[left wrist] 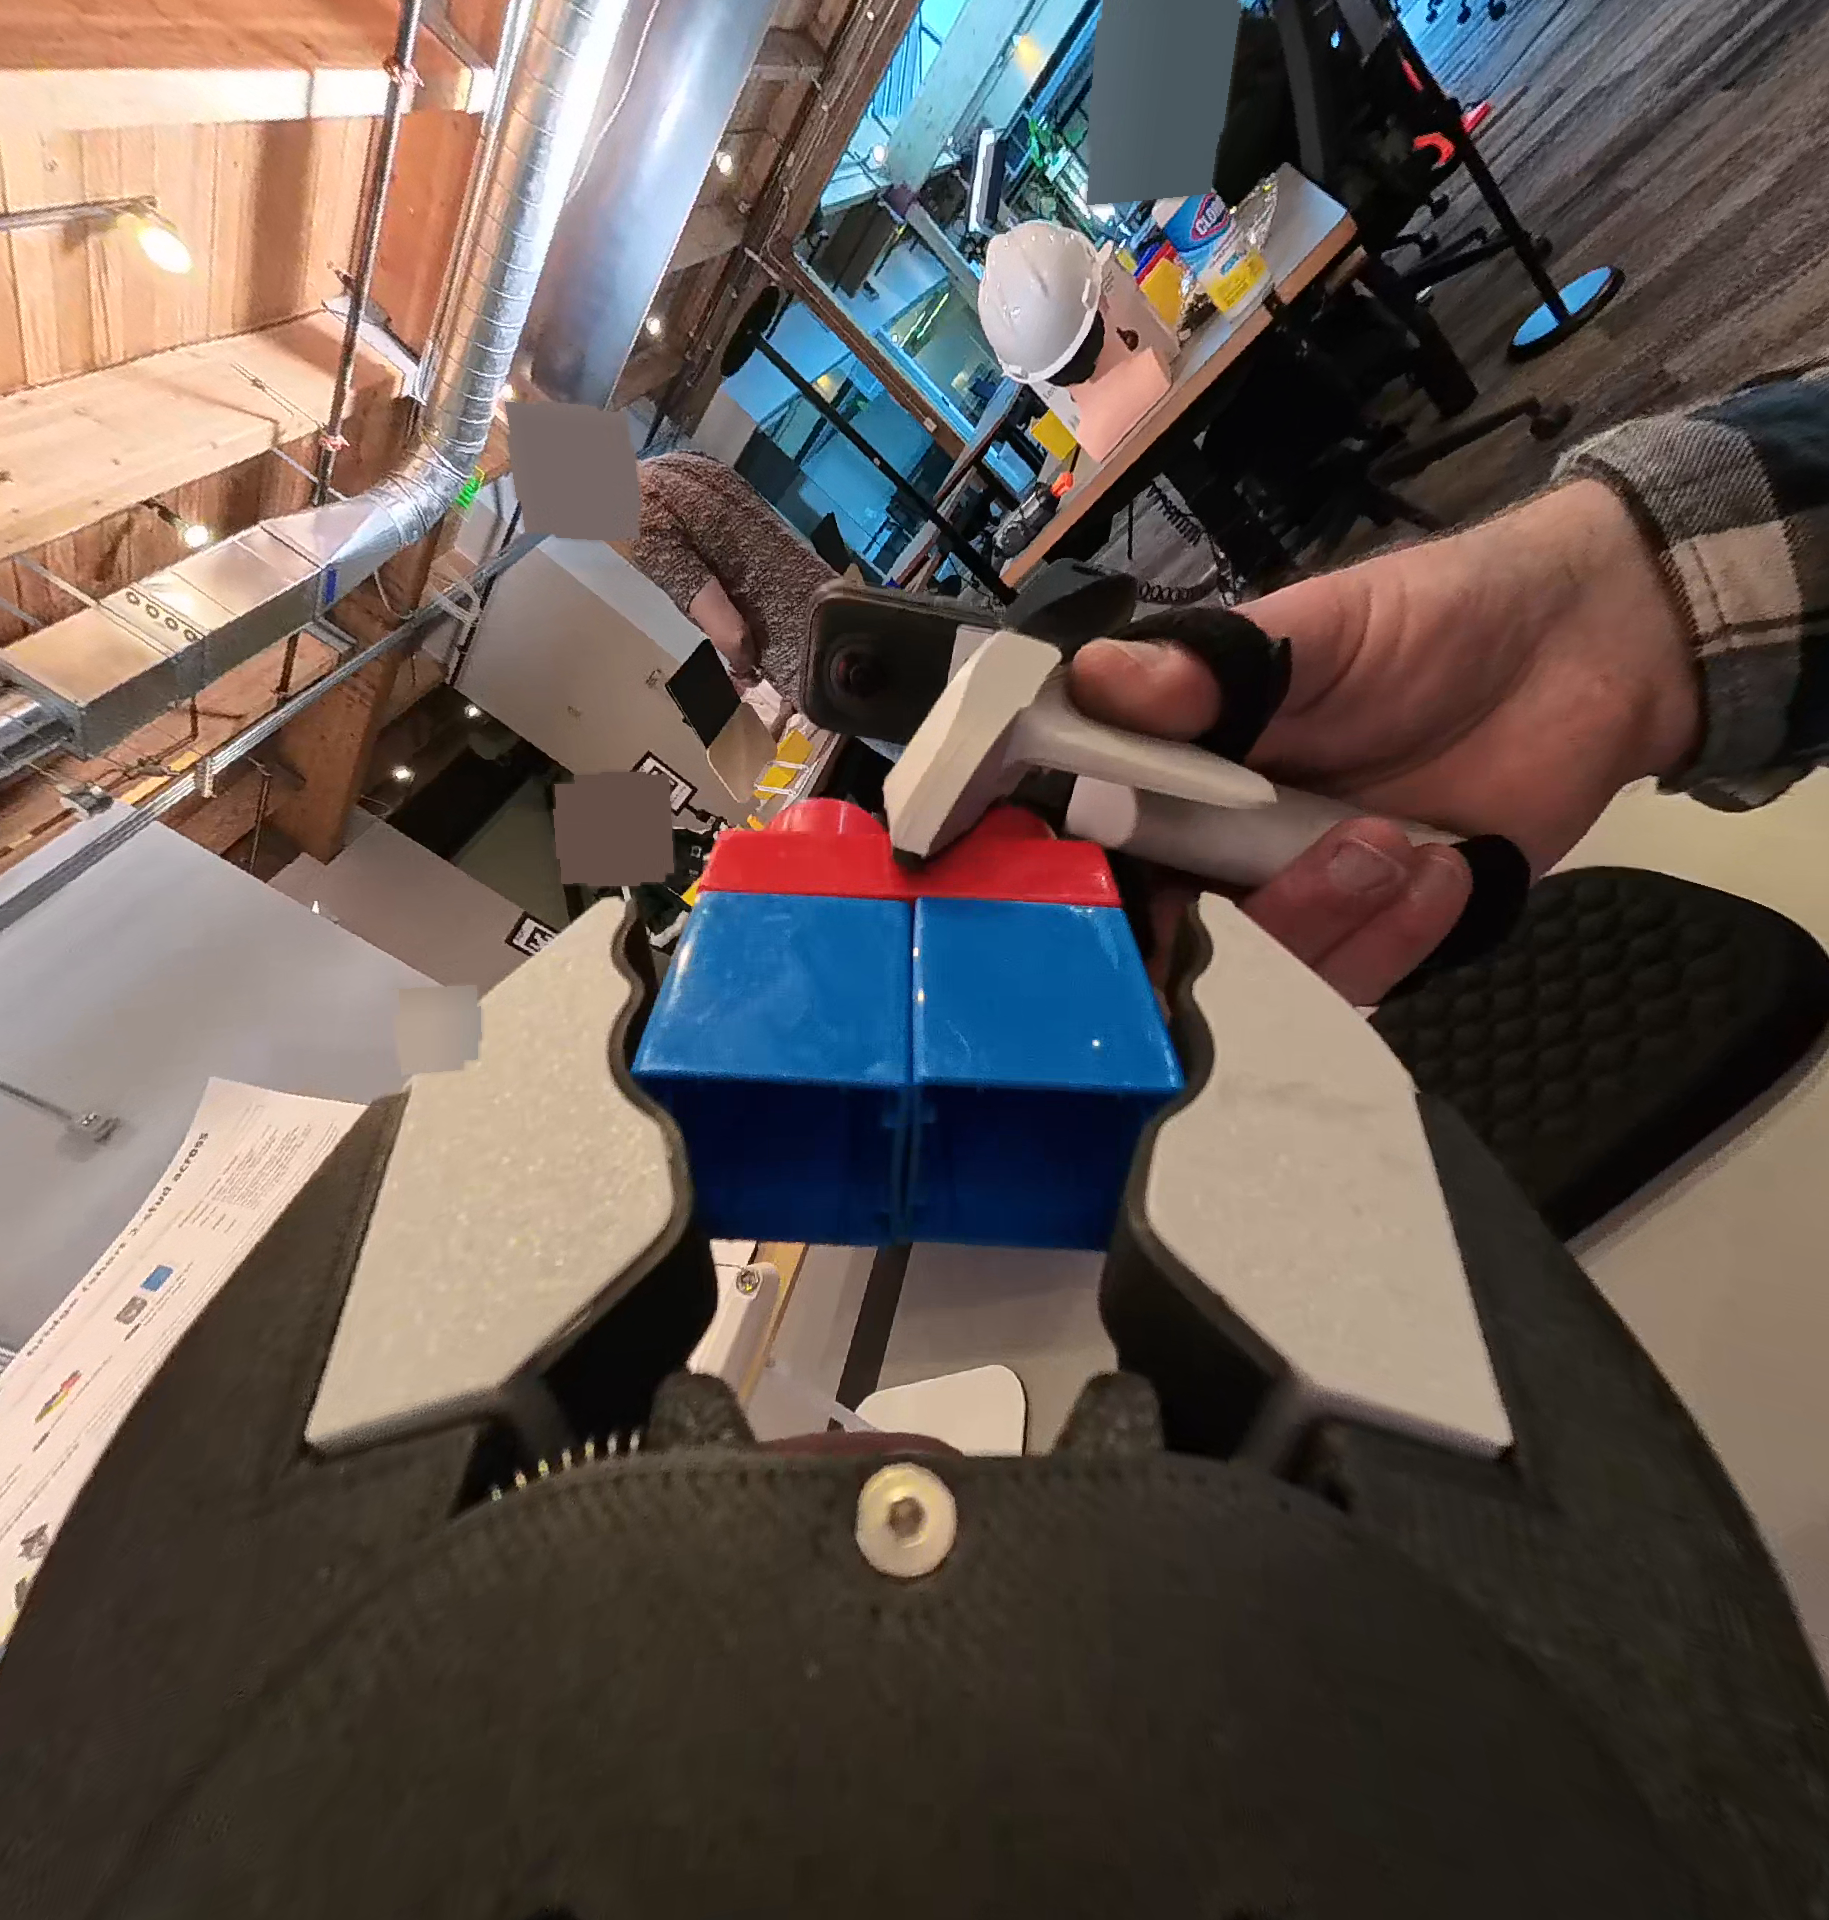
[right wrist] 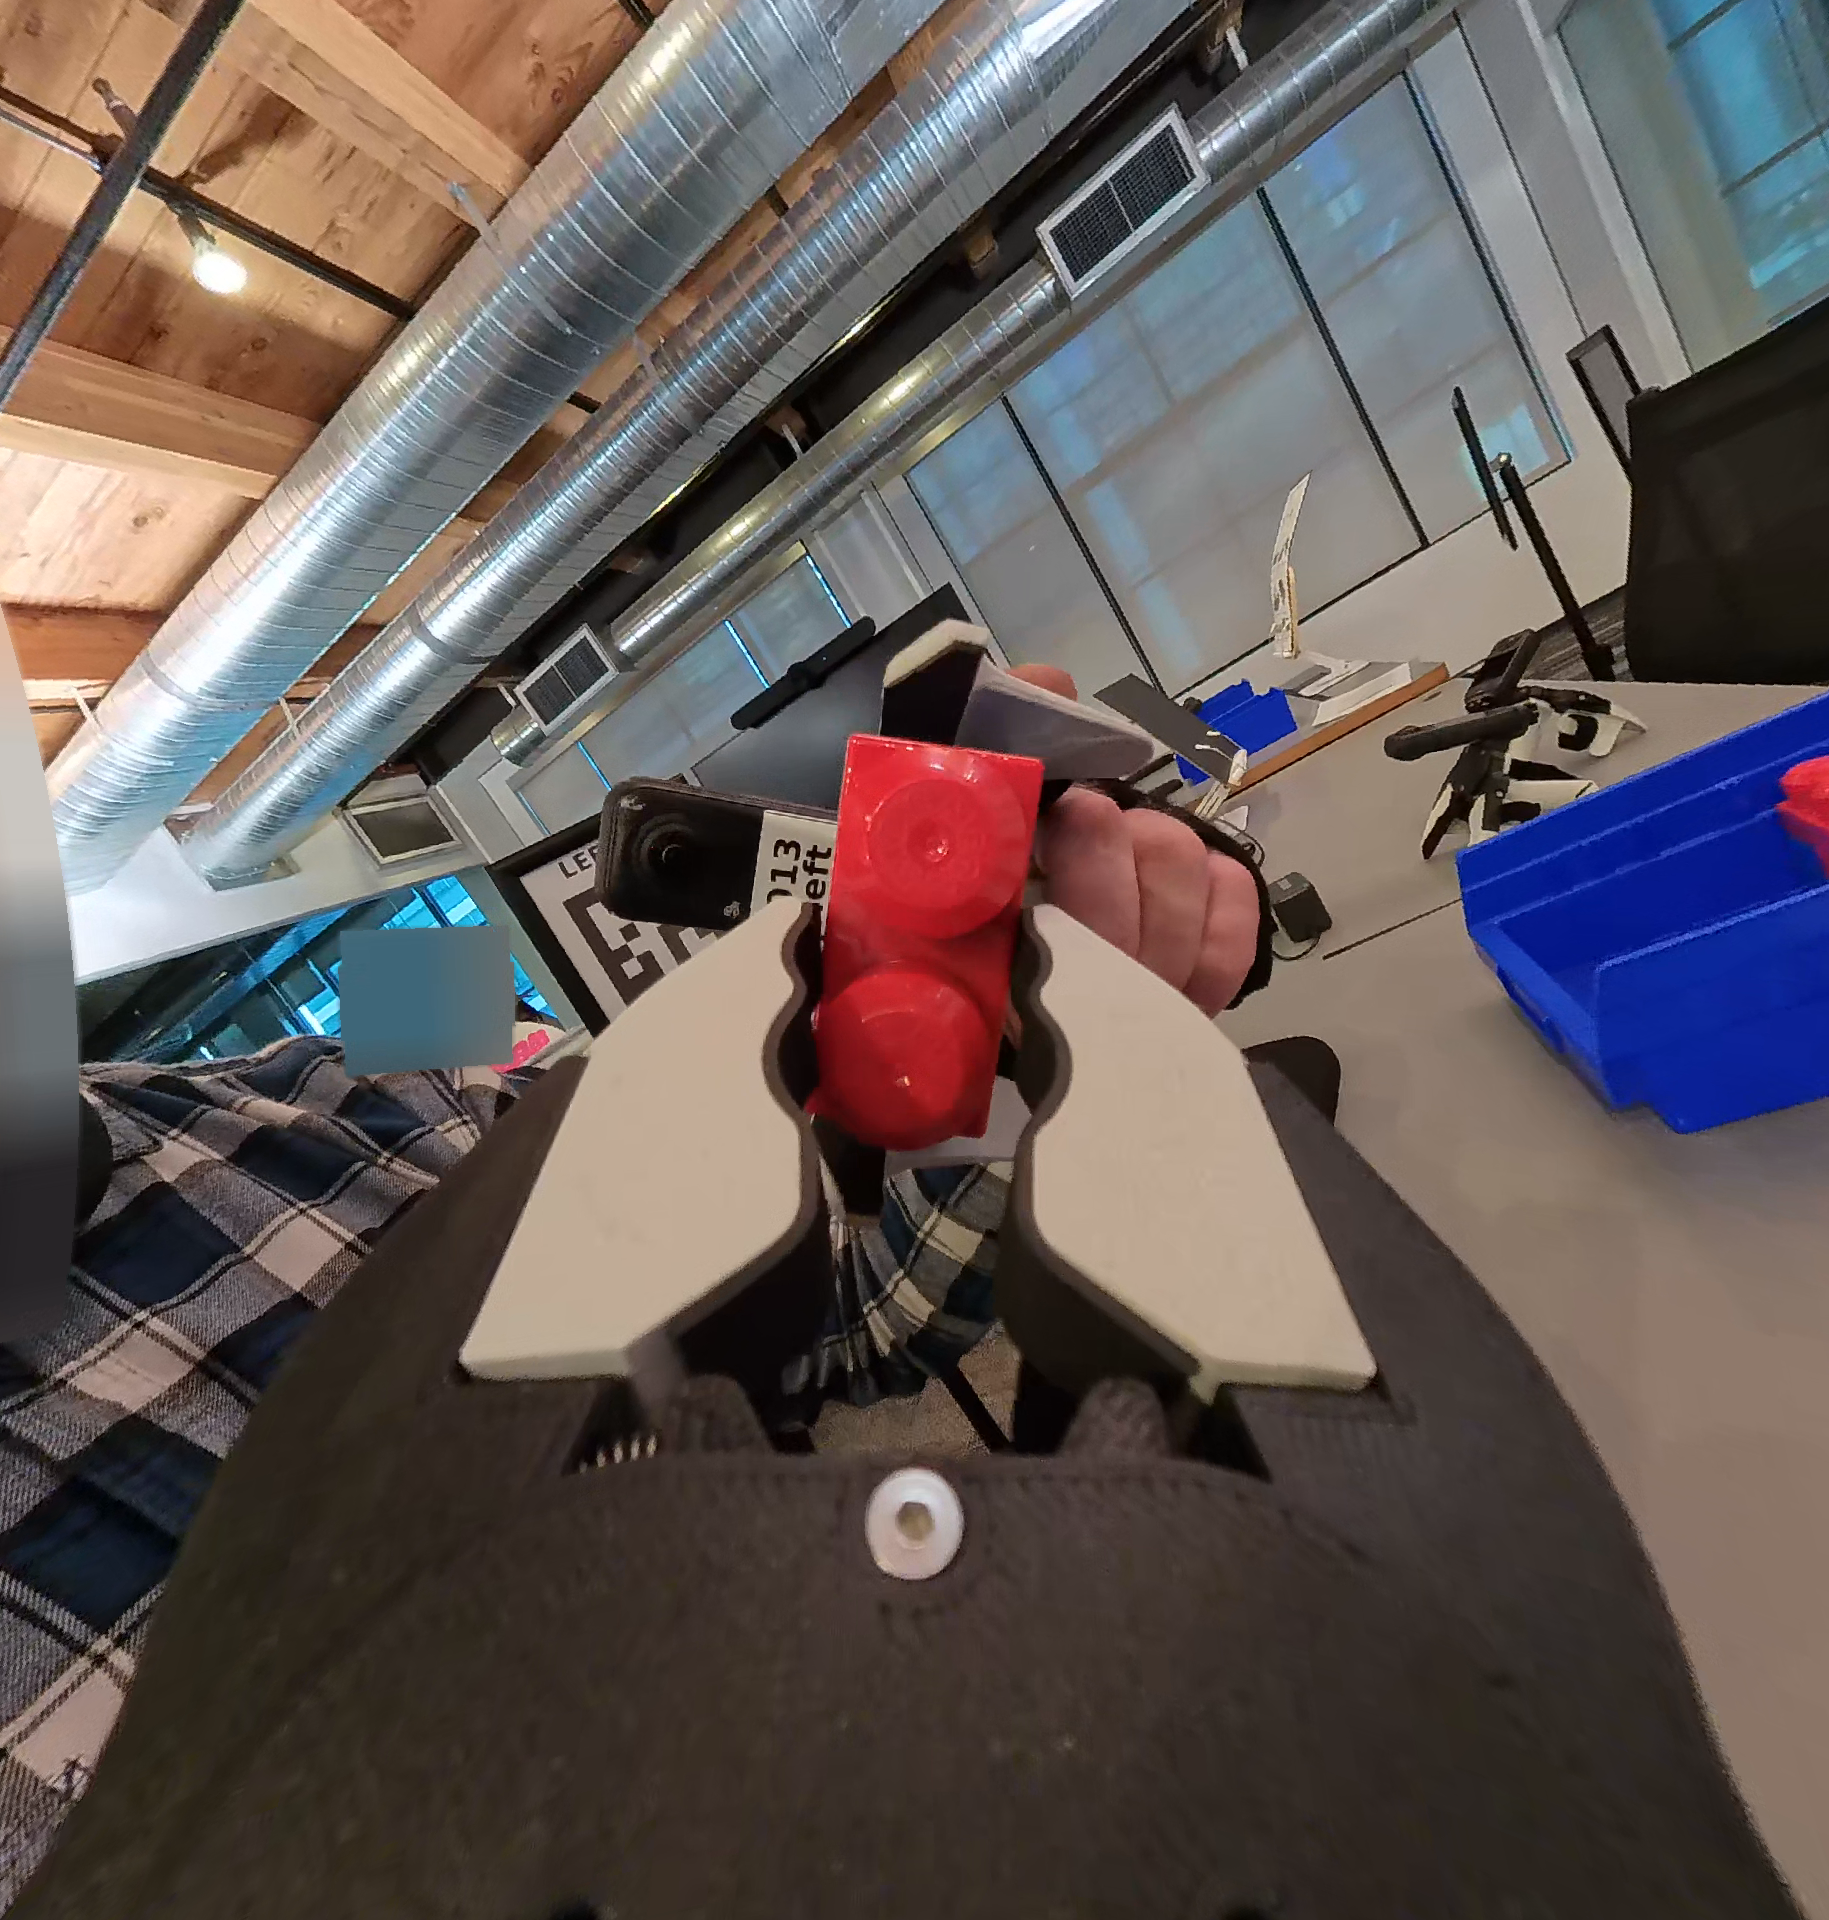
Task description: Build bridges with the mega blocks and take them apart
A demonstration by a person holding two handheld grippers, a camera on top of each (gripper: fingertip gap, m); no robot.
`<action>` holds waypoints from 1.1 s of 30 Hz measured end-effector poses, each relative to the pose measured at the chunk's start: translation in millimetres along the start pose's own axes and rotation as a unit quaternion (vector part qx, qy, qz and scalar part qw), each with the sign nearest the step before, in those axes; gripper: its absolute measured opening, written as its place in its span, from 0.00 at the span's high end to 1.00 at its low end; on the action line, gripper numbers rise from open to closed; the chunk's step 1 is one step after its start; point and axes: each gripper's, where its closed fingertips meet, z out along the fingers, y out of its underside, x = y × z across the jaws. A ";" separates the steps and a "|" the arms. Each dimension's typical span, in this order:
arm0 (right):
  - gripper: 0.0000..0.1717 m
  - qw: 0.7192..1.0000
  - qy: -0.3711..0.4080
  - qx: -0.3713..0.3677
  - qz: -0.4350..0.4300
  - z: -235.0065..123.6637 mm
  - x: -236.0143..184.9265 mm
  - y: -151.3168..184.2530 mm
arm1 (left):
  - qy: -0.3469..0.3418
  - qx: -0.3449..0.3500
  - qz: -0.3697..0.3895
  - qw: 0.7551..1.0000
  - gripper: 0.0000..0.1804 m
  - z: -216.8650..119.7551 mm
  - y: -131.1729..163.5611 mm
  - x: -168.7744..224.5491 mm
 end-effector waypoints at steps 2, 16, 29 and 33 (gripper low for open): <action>0.79 1.000 -0.003 -0.006 0.009 -0.2 -0.2 -0.1 | 0.008 0.001 -0.006 1.000 0.48 -0.7 -1.0 1.6; 0.80 0.994 0.020 -0.110 -0.011 -6.4 -5.0 11.2 | 0.031 -0.027 0.008 0.999 0.50 -0.9 1.8 12.7; 0.80 0.986 0.031 -0.163 -0.013 -16.3 -4.2 21.1 | 0.047 -0.051 0.020 0.997 0.50 2.1 9.0 22.9; 0.80 0.985 0.033 -0.168 -0.013 -19.3 -4.9 23.0 | 0.051 -0.055 0.021 0.997 0.50 3.1 10.1 25.7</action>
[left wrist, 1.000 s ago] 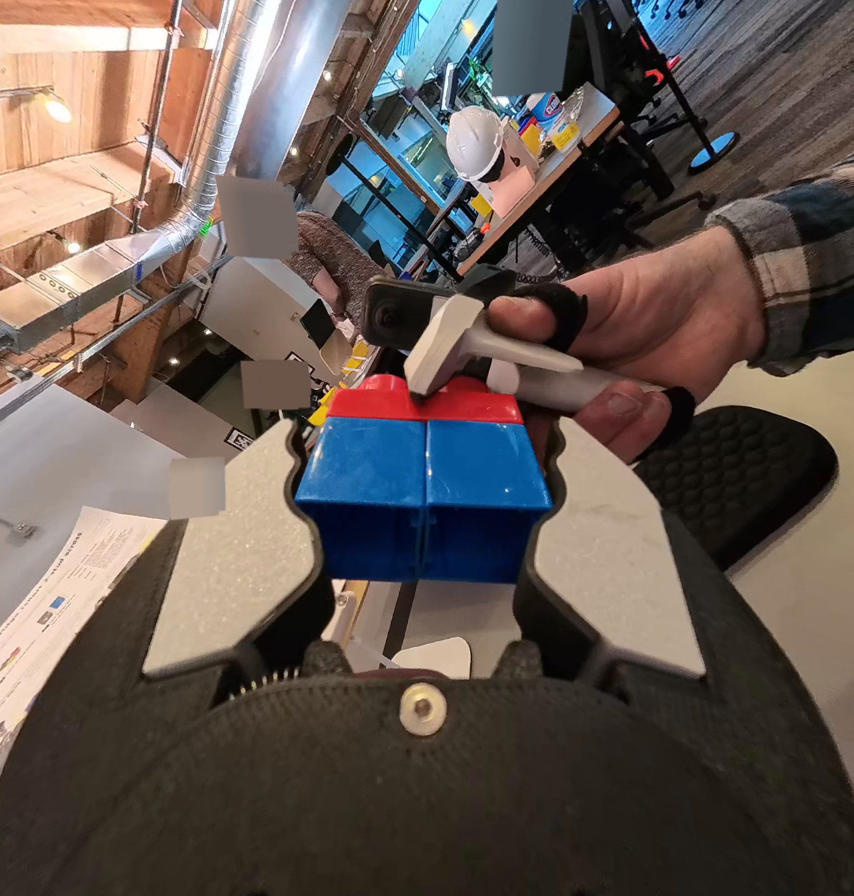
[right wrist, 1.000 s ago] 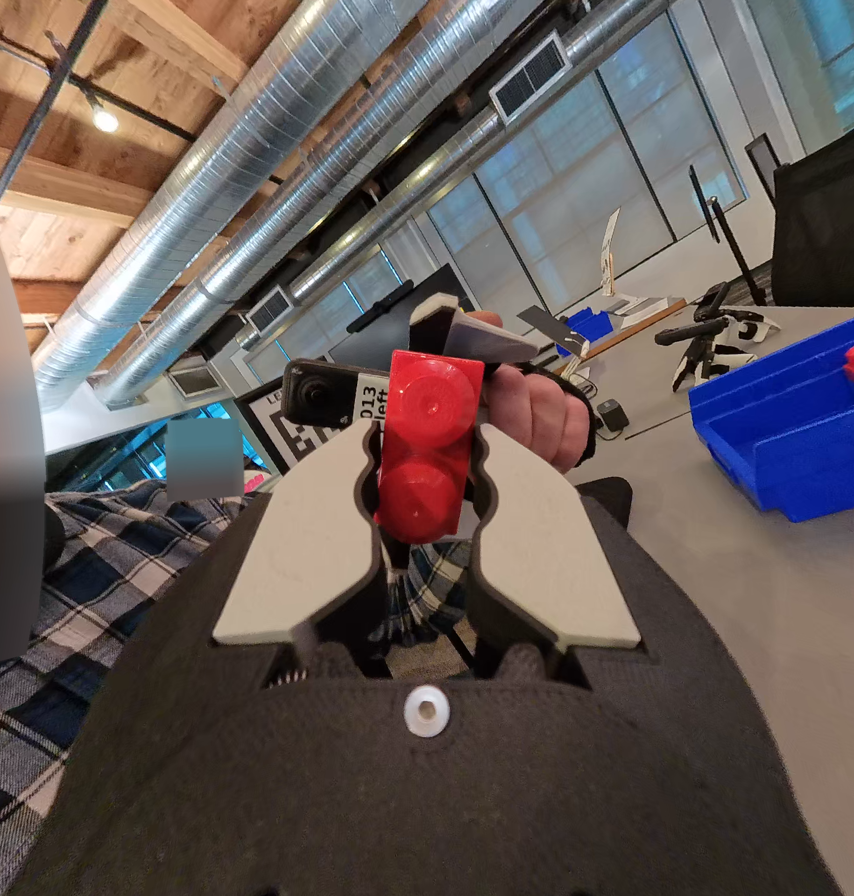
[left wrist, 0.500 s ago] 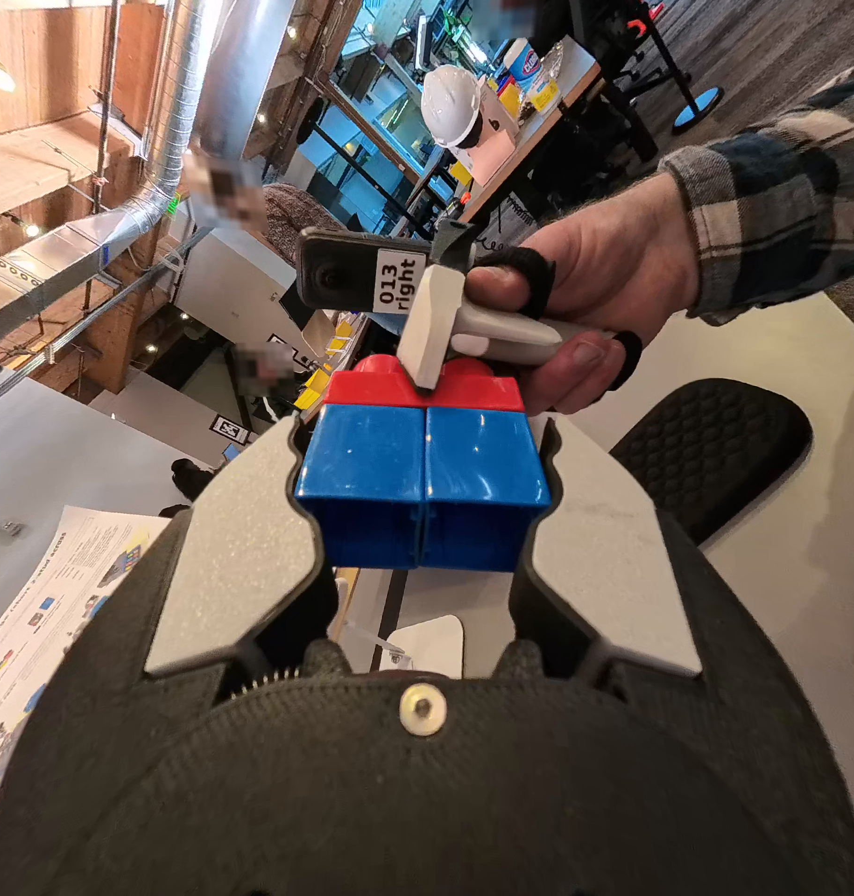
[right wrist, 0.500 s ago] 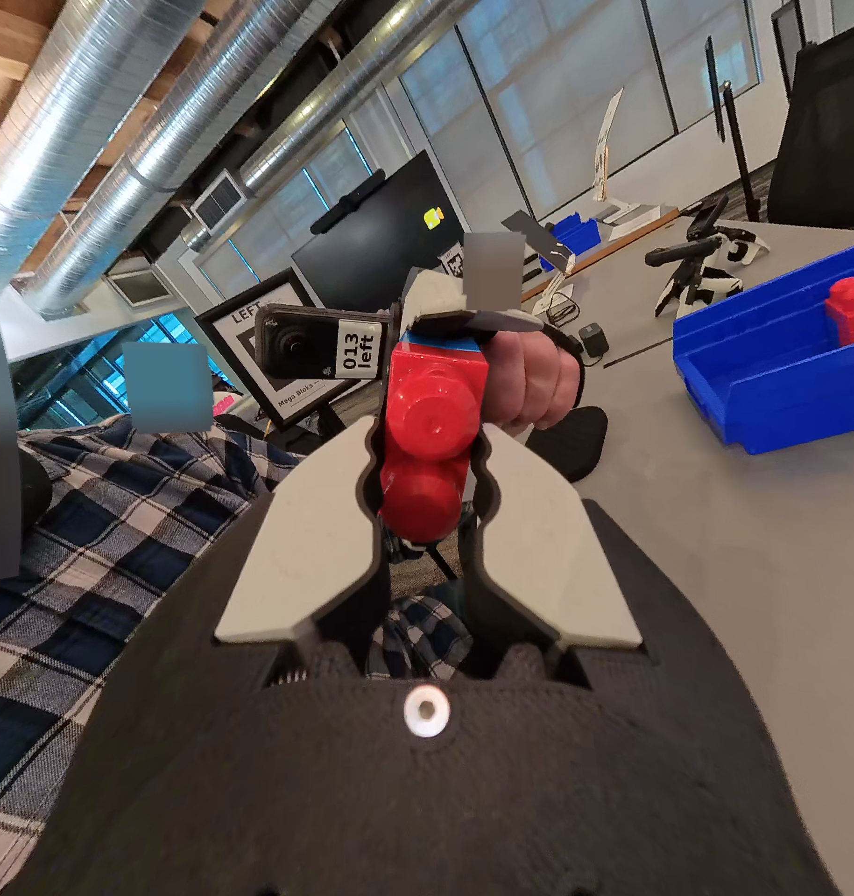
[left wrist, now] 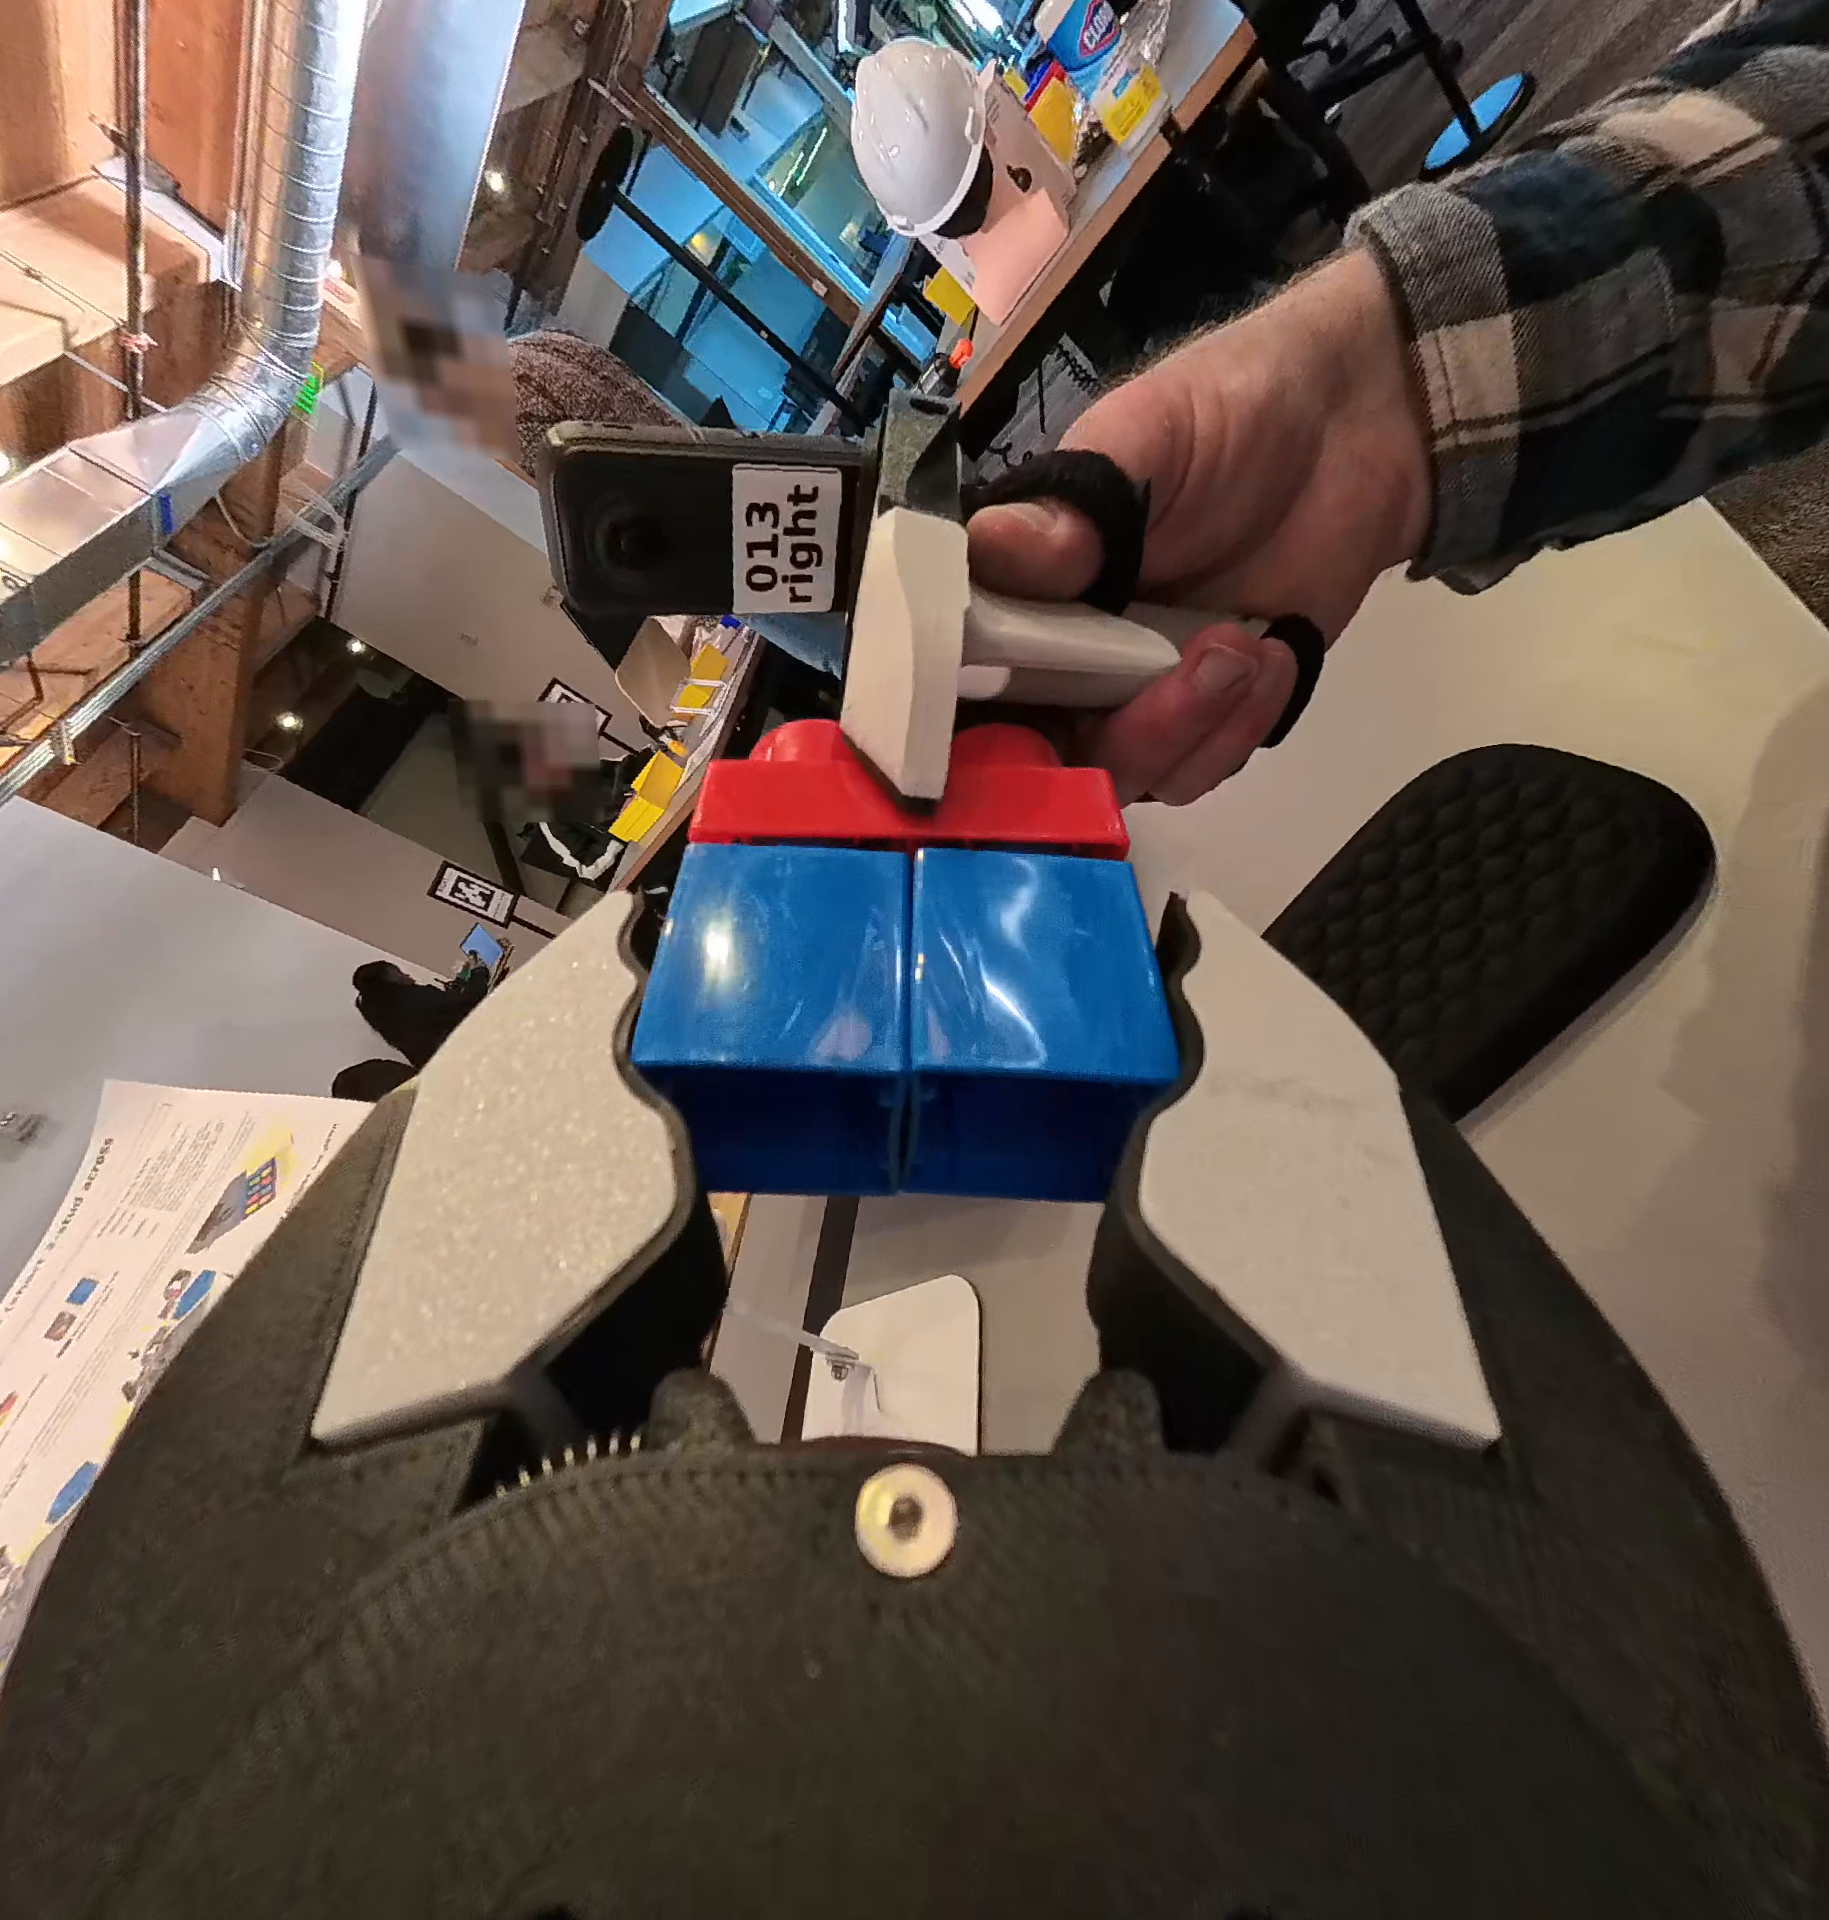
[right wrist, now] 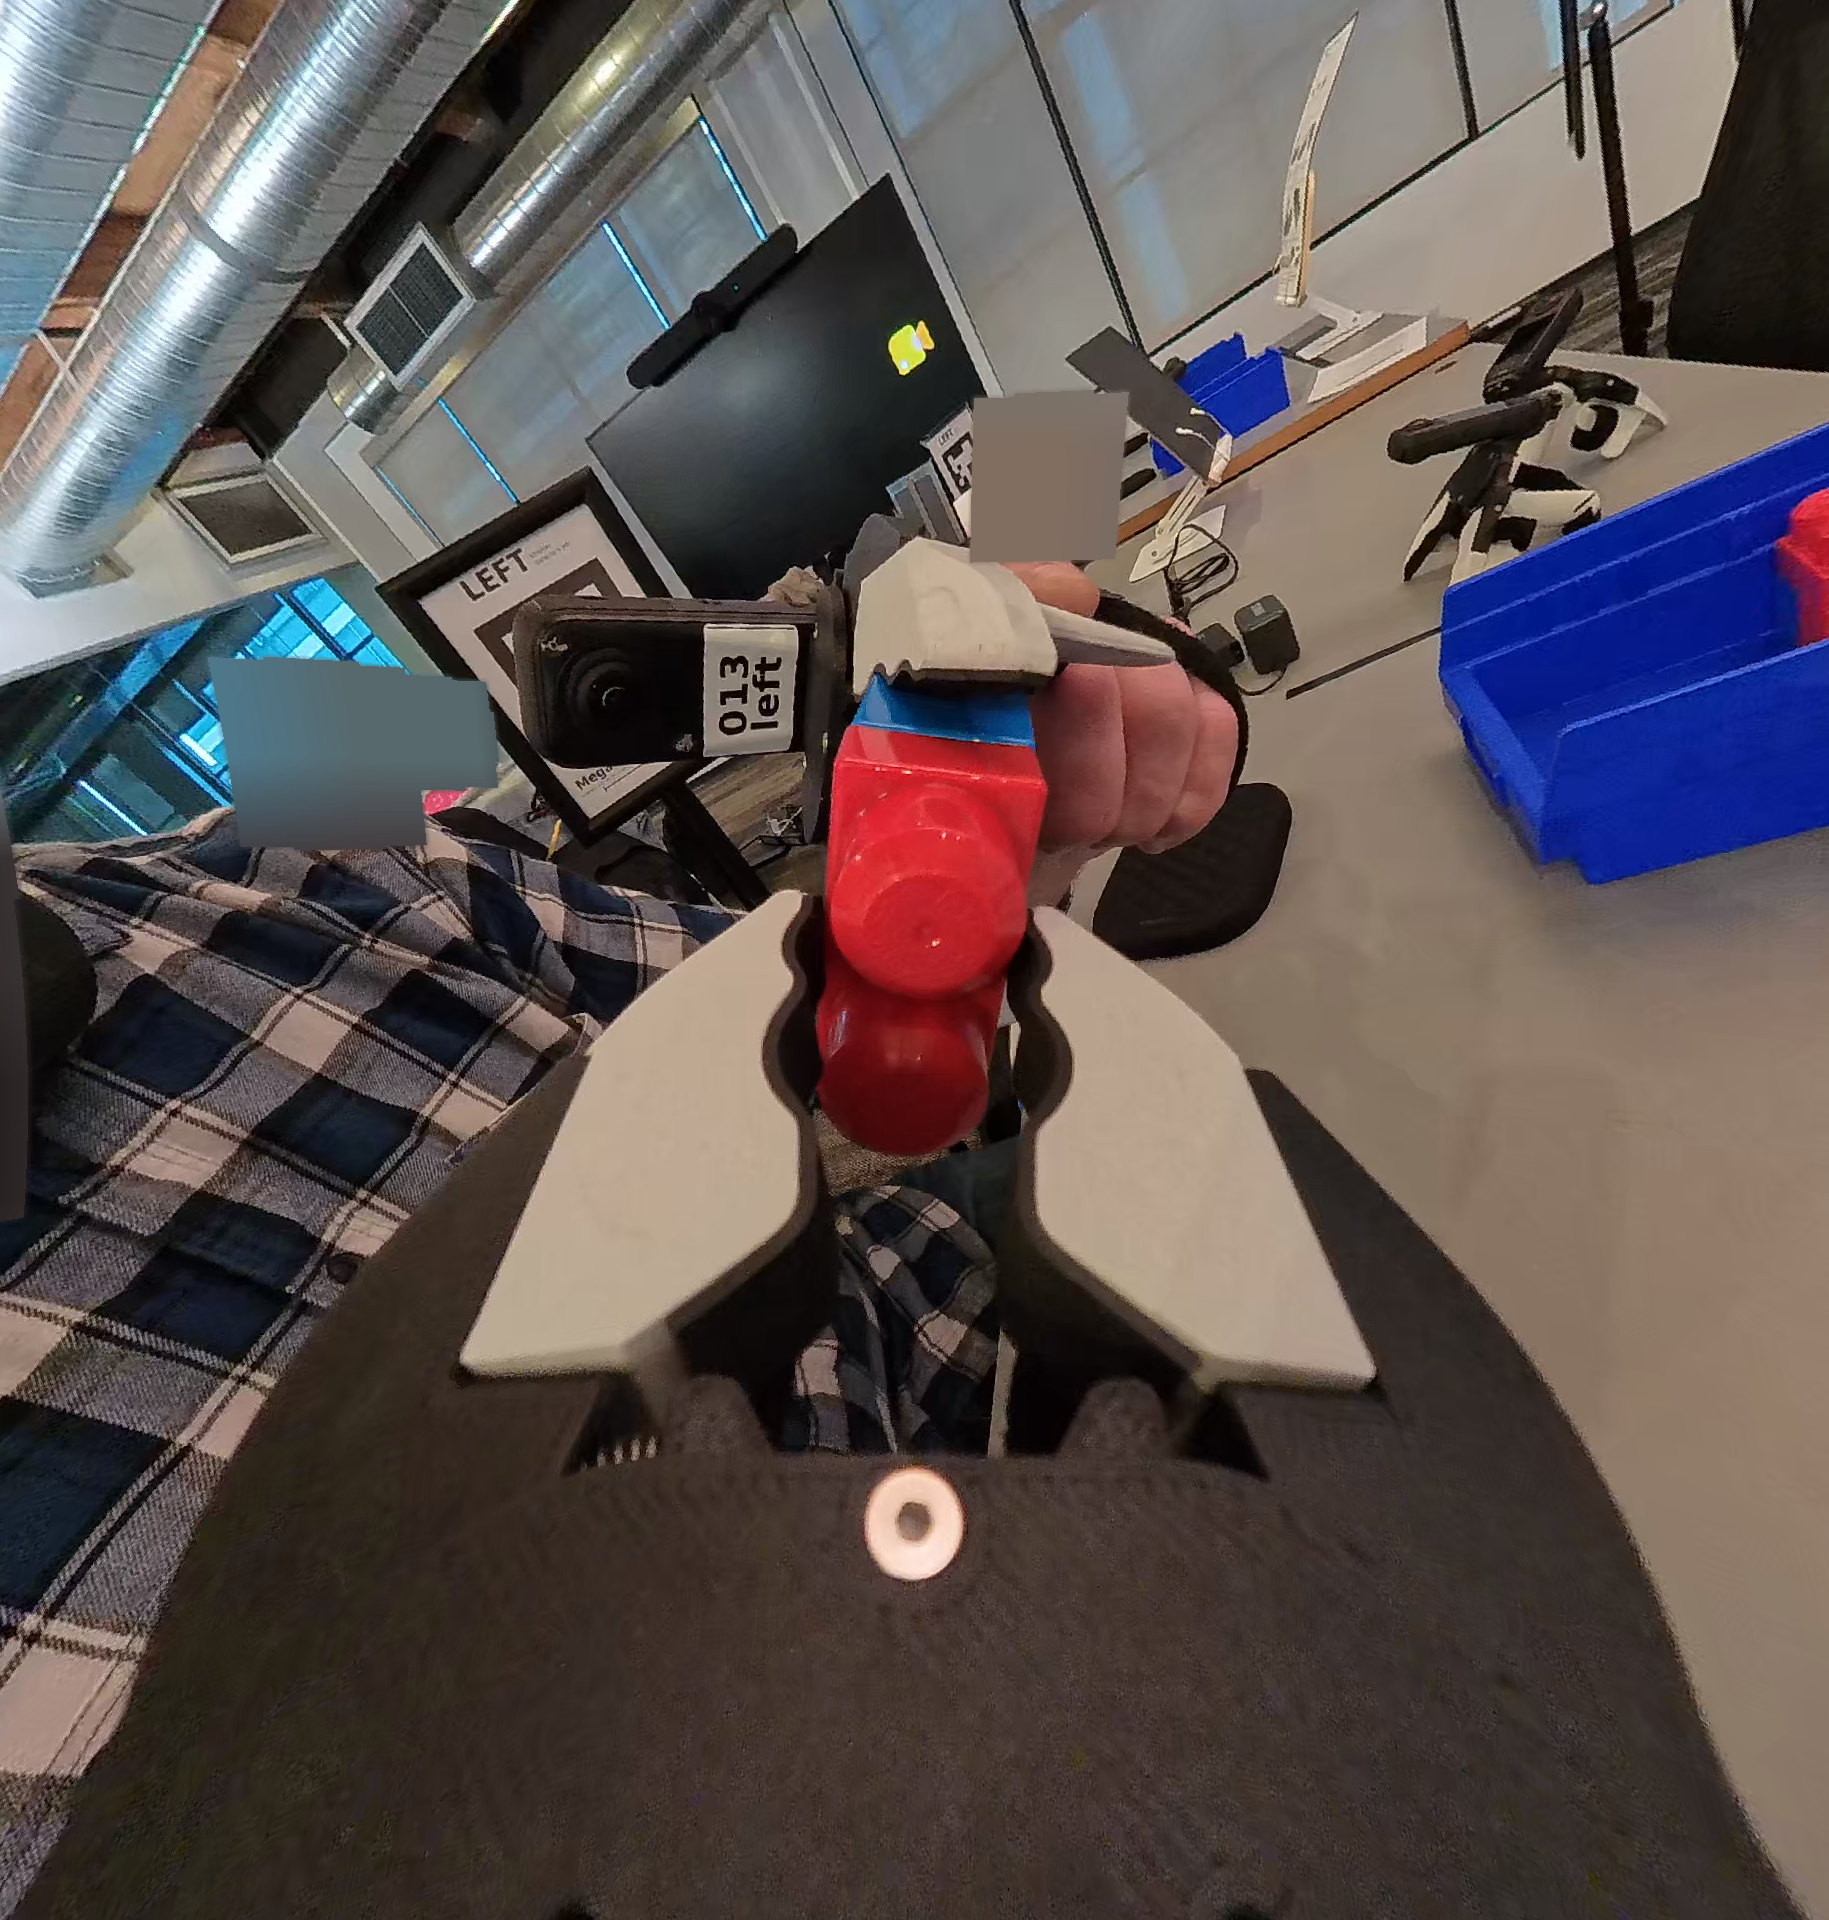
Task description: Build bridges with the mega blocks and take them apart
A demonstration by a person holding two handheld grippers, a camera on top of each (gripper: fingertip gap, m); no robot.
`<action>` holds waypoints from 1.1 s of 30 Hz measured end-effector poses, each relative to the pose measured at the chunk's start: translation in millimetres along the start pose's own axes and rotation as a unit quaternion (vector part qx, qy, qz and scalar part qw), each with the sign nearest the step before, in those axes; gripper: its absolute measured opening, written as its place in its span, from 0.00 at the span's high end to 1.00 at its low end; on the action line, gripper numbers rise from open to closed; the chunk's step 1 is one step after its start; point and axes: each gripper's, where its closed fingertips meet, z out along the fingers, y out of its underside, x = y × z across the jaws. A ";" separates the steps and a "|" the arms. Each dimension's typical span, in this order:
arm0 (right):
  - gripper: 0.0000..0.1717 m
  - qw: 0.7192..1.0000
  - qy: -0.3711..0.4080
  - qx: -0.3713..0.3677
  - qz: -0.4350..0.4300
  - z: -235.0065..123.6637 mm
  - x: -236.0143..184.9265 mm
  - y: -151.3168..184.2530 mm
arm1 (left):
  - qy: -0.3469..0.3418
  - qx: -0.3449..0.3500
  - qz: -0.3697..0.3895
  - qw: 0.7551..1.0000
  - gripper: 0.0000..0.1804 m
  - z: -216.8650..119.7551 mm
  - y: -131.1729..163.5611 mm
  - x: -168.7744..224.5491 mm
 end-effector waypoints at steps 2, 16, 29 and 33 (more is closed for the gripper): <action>0.80 1.000 0.003 0.001 0.000 -1.6 0.7 0.5 | 0.000 -0.003 -0.001 1.000 0.50 1.5 1.2 0.3; 0.80 0.977 0.195 0.082 -0.014 -126.2 55.5 -20.1 | -0.067 -0.024 -0.053 0.996 0.51 -41.3 29.0 -33.5; 0.60 0.835 0.547 0.001 0.062 -310.4 250.2 -4.5 | -0.064 -0.051 -0.078 0.994 0.50 -31.7 52.4 -18.7; 0.61 0.883 0.468 0.023 0.009 -250.5 207.0 -31.9 | -0.061 -0.023 -0.098 0.993 0.50 -30.4 46.1 -19.0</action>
